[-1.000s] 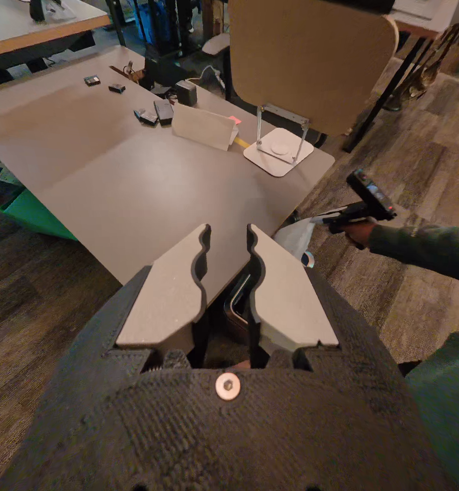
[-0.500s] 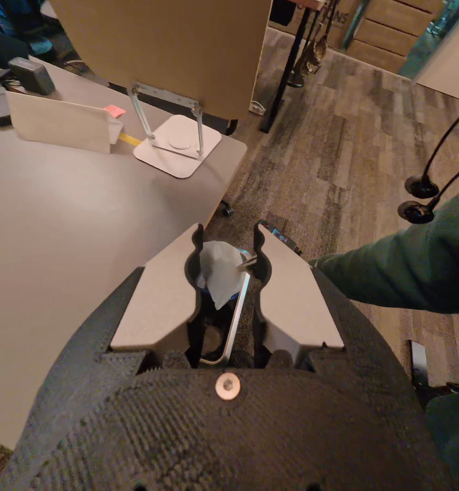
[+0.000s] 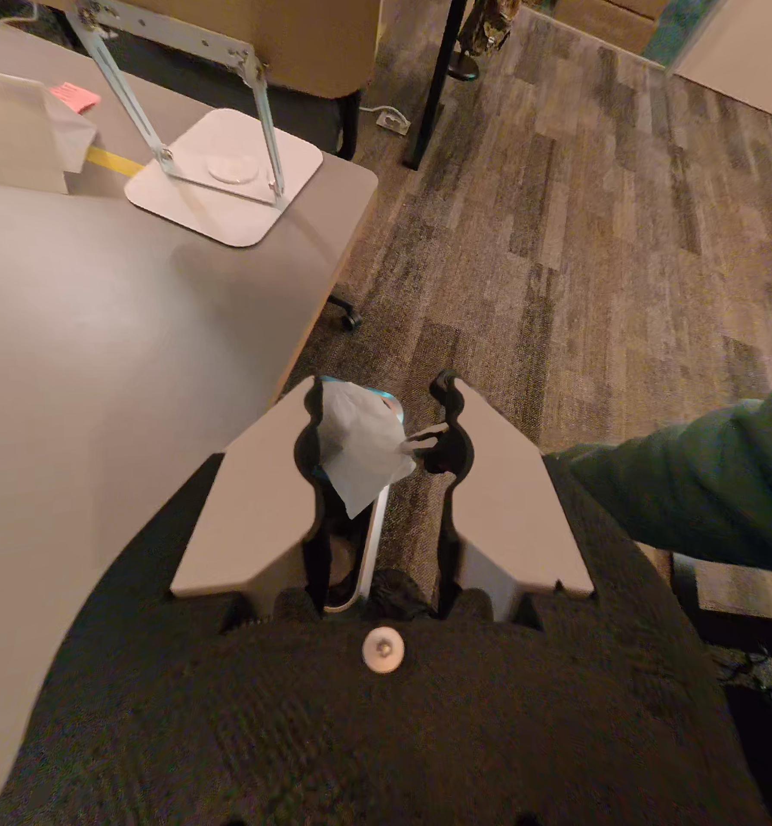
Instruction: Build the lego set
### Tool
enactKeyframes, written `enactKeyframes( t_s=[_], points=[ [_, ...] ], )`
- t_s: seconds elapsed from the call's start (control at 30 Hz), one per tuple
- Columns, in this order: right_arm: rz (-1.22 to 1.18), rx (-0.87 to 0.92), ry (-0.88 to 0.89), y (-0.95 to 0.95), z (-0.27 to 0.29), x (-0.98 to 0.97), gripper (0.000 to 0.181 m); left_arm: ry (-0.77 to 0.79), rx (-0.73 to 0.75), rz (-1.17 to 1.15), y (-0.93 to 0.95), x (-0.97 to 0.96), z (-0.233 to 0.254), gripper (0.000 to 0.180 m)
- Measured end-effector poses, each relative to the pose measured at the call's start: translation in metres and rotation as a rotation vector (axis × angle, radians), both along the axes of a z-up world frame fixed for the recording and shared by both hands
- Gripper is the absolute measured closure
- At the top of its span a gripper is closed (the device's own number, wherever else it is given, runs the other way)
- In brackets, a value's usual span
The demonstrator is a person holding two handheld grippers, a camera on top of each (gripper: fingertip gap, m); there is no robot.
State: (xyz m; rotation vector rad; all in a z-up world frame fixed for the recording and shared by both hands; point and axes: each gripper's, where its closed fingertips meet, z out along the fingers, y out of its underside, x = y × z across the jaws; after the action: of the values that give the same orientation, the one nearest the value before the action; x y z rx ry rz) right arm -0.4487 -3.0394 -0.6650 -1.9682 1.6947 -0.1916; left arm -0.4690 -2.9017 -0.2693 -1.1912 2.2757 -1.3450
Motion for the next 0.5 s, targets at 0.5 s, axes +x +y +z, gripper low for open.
enactKeyframes(
  t_s=[0.5],
  points=[
    [0.222, 0.02, 0.104, 0.046, -0.093, 0.117, 0.151, 0.093, 0.011, 0.008, 0.004, -0.025, -0.062, 0.126]
  ],
)
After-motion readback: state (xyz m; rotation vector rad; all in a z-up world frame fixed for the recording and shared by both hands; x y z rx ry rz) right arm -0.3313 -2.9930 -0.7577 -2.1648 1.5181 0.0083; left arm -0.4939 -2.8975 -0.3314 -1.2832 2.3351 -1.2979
